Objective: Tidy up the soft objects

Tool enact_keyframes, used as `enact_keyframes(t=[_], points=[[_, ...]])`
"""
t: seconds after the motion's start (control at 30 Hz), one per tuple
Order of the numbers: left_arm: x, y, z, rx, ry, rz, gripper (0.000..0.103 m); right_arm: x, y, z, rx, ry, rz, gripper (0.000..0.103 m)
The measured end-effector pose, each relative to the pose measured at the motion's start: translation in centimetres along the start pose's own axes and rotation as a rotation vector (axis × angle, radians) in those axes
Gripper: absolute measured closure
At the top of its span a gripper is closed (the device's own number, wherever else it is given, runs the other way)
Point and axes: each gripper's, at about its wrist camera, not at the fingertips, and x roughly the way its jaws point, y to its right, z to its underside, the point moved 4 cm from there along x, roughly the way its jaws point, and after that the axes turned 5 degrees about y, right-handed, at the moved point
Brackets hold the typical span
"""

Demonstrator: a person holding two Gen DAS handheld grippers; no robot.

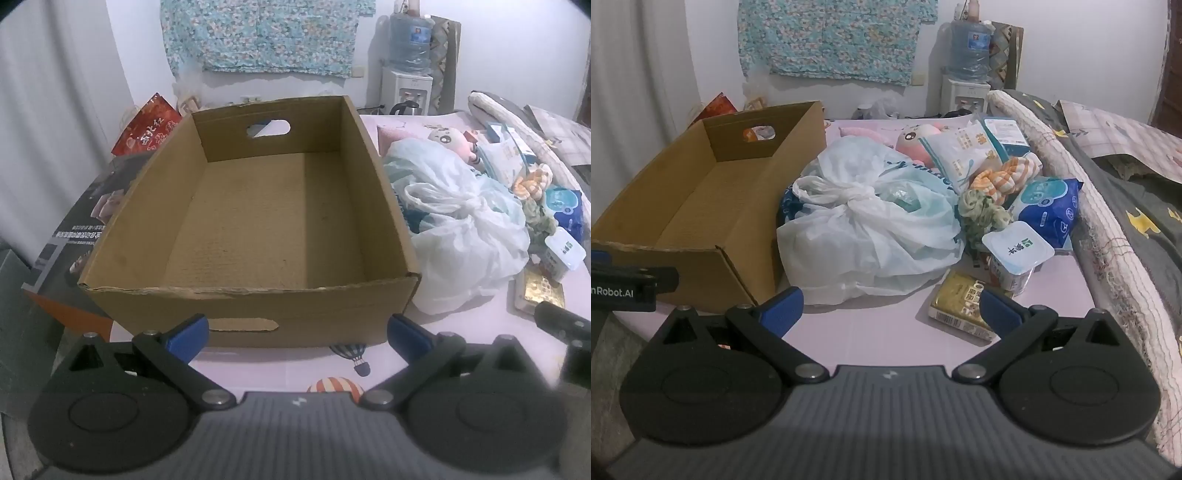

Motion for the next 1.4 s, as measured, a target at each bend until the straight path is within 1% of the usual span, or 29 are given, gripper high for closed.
enact_keyframes(t=[0.33,0.37,0.5,0.57,0.6,0.8,0.93,1.03,1.13,1.17,1.4], points=[[0.0,0.0,0.0,0.0,-0.005,0.007,0.0,0.0,0.0,0.0,0.0,-0.001,0.001,0.001],[0.0,-0.1,0.4,0.001,-0.007,0.008,0.0,0.0,0.0,0.0,-0.01,0.001,-0.015,0.001],[-0.1,-0.2,0.6,0.006,-0.009,0.013,0.0,0.1,0.2,0.0,-0.008,0.005,-0.013,0.001],[-0.2,0.0,0.2,0.007,-0.014,0.014,0.0,0.1,0.1,0.0,-0.009,0.003,-0.013,0.001],[-0.1,0.2,0.1,0.009,-0.001,0.015,0.0,0.1,0.1,0.0,-0.01,0.002,-0.013,0.001],[-0.1,0.4,0.1,0.023,0.01,0.025,0.0,0.1,0.0,0.0,-0.011,0.003,-0.009,0.001],[-0.2,0.8,0.2,0.047,0.006,0.057,0.0,0.0,0.1,0.0,-0.013,0.0,-0.007,0.001],[-0.2,1.1,0.3,0.056,-0.021,0.104,0.0,0.1,0.1,0.0,-0.013,-0.001,-0.004,0.001],[-0.4,1.5,0.3,0.071,-0.016,0.122,0.0,0.0,0.1,0.0,-0.015,-0.001,-0.002,0.001],[-0.5,1.6,0.3,0.068,-0.001,0.132,0.0,0.0,0.1,0.0,-0.016,0.0,-0.001,0.001],[-0.3,1.8,0.4,0.107,-0.018,0.105,0.0,0.0,0.0,0.1,-0.016,0.0,-0.001,0.001]])
